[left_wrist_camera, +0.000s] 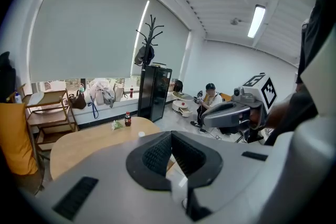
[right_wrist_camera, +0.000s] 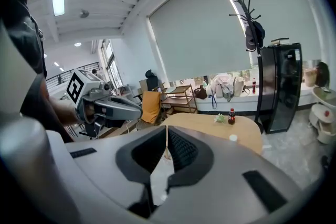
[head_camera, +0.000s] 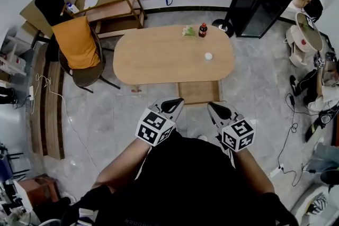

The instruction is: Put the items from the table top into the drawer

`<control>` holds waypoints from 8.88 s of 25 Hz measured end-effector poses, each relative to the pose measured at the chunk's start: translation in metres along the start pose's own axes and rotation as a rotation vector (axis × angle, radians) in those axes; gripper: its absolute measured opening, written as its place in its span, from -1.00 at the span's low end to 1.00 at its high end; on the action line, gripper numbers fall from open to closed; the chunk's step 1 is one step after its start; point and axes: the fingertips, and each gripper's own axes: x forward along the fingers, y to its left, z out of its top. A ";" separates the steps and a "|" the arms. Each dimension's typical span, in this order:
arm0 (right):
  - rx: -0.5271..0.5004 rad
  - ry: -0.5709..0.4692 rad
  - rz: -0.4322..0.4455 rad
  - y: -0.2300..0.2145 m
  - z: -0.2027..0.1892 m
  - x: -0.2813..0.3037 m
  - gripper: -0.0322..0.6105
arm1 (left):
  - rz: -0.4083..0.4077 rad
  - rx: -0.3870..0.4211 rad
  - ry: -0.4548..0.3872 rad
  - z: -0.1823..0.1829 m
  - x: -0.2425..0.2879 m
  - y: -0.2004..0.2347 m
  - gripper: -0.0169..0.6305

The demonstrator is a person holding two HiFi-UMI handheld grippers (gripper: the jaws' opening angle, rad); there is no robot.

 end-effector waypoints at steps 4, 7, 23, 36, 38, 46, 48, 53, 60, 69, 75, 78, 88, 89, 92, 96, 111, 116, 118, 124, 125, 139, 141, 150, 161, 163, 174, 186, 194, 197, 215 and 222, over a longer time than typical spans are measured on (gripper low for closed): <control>-0.002 0.011 -0.069 -0.011 0.010 0.035 -0.89 | -0.047 0.028 0.017 0.003 0.006 0.040 -0.94; -0.011 0.036 -0.118 -0.021 0.012 0.055 -0.89 | -0.072 0.033 0.038 0.000 0.010 0.065 -0.94; -0.067 0.261 -0.174 -0.151 -0.030 0.122 -0.89 | 0.001 -0.058 0.078 0.002 0.051 0.121 -0.94; -0.139 0.602 -0.080 -0.330 -0.156 0.245 -0.44 | 0.268 -0.229 0.172 0.009 0.117 0.168 -0.94; -0.174 0.645 -0.070 -0.353 -0.168 0.268 -0.37 | 0.295 -0.242 0.201 0.001 0.127 0.168 -0.94; -0.297 0.738 -0.049 -0.417 -0.194 0.341 -0.13 | 0.347 -0.351 0.255 -0.032 0.164 0.167 -0.94; -0.317 0.750 -0.039 -0.422 -0.199 0.352 -0.09 | 0.350 -0.370 0.255 -0.036 0.172 0.167 -0.94; -0.339 0.778 -0.035 -0.434 -0.214 0.369 -0.05 | 0.351 -0.391 0.258 -0.042 0.180 0.163 -0.94; -0.351 0.823 -0.048 -0.442 -0.224 0.384 -0.05 | 0.363 -0.409 0.271 -0.055 0.173 0.163 -0.94; -0.310 0.787 -0.067 -0.418 -0.220 0.360 -0.08 | 0.304 -0.378 0.284 -0.065 0.162 0.154 -0.94; -0.270 0.743 -0.017 -0.350 -0.250 0.313 -0.08 | 0.256 -0.357 0.270 -0.085 0.153 0.145 -0.94; -0.291 0.764 0.028 -0.304 -0.285 0.291 -0.08 | 0.244 -0.360 0.275 -0.103 0.145 0.138 -0.94; -0.279 0.880 0.041 -0.251 -0.399 0.310 -0.08 | 0.272 -0.375 0.301 -0.147 0.110 0.120 -0.94; -0.290 0.884 0.035 -0.253 -0.407 0.315 -0.08 | 0.280 -0.377 0.306 -0.151 0.107 0.118 -0.94; -0.323 0.876 0.011 -0.259 -0.421 0.332 -0.07 | 0.295 -0.381 0.333 -0.166 0.096 0.113 -0.94; -0.368 0.887 -0.011 -0.266 -0.438 0.344 -0.07 | 0.314 -0.396 0.346 -0.180 0.088 0.114 -0.94; -0.354 1.005 0.014 -0.240 -0.414 0.295 -0.06 | 0.273 -0.373 0.247 -0.152 0.071 0.121 -0.94; -0.303 0.920 0.032 -0.200 -0.342 0.254 -0.06 | 0.240 -0.341 0.164 -0.110 0.063 0.129 -0.94; -0.256 0.848 0.042 -0.175 -0.301 0.235 -0.06 | 0.220 -0.318 0.122 -0.091 0.056 0.123 -0.94; -0.159 0.474 0.024 -0.111 -0.147 0.178 -0.22 | 0.134 -0.174 0.033 -0.044 0.029 0.089 -0.94; -0.144 0.410 0.001 -0.102 -0.119 0.166 -0.36 | 0.114 -0.161 0.027 -0.038 0.023 0.085 -0.94; -0.070 -0.034 -0.031 0.007 0.019 0.004 -0.89 | -0.016 -0.006 -0.088 0.007 -0.020 -0.002 -0.94; -0.030 -0.073 -0.021 0.007 0.021 -0.013 -0.89 | -0.001 -0.009 -0.101 0.007 -0.028 -0.014 -0.94; -0.097 -0.177 0.092 0.007 0.042 -0.133 -0.89 | 0.086 -0.176 -0.217 0.013 -0.044 -0.098 -0.94; -0.026 -0.135 0.179 0.007 -0.041 -0.231 -0.89 | 0.175 -0.174 -0.232 -0.018 -0.045 -0.232 -0.94; 0.023 -0.140 0.207 0.015 -0.047 -0.235 -0.89 | 0.186 -0.188 -0.226 -0.025 -0.054 -0.239 -0.94; -0.052 -0.168 0.155 0.069 -0.047 -0.231 -0.89 | 0.179 -0.097 -0.234 -0.016 -0.090 -0.229 -0.94; -0.038 -0.149 0.094 0.110 -0.053 -0.208 -0.89 | 0.146 -0.085 -0.205 -0.042 -0.127 -0.200 -0.94; -0.057 -0.132 0.067 0.119 -0.056 -0.204 -0.89 | 0.115 -0.064 -0.203 -0.049 -0.132 -0.204 -0.94; -0.053 -0.133 0.058 0.123 -0.058 -0.205 -0.89 | 0.110 -0.067 -0.203 -0.051 -0.134 -0.205 -0.94; -0.034 -0.149 0.031 0.124 -0.059 -0.208 -0.89 | 0.095 -0.056 -0.206 -0.048 -0.135 -0.207 -0.94; -0.037 -0.155 0.028 0.121 -0.060 -0.208 -0.89 | 0.095 -0.054 -0.213 -0.048 -0.133 -0.209 -0.94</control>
